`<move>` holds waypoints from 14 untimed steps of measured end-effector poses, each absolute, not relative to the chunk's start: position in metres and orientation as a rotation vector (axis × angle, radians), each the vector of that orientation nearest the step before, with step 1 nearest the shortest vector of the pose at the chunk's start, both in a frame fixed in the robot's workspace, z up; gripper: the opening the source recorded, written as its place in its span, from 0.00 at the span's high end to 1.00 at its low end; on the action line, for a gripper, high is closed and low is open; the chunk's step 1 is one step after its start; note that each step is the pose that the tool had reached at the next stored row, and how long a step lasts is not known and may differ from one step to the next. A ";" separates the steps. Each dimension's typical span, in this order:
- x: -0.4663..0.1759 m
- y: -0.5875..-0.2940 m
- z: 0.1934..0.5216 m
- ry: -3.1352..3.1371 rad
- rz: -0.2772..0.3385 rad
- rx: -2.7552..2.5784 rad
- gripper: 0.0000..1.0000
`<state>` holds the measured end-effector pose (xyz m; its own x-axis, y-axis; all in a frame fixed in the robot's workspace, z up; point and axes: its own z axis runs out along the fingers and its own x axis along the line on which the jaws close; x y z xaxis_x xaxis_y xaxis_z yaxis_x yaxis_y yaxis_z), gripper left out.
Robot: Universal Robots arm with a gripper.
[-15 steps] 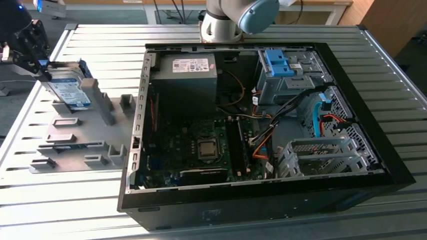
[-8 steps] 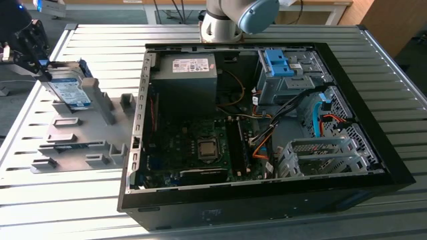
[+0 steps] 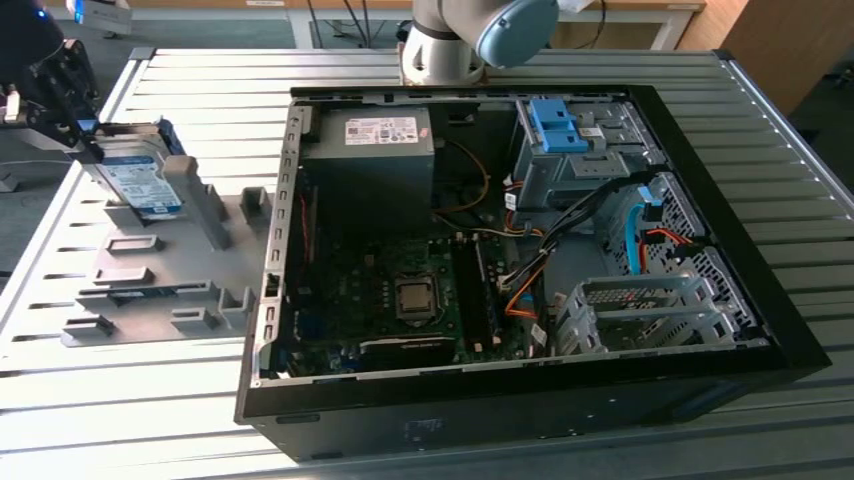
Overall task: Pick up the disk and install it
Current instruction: 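Pick up the disk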
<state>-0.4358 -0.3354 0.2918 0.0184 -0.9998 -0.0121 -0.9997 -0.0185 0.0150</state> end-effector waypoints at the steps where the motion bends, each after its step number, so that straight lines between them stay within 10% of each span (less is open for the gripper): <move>1: -0.436 -0.335 0.292 -2.199 -0.030 2.240 0.63; 14: -0.436 -0.335 0.299 -2.199 -0.030 2.240 0.63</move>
<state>-0.4358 -0.3354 0.2990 0.0181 -0.9998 -0.0121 -0.9997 -0.0183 0.0150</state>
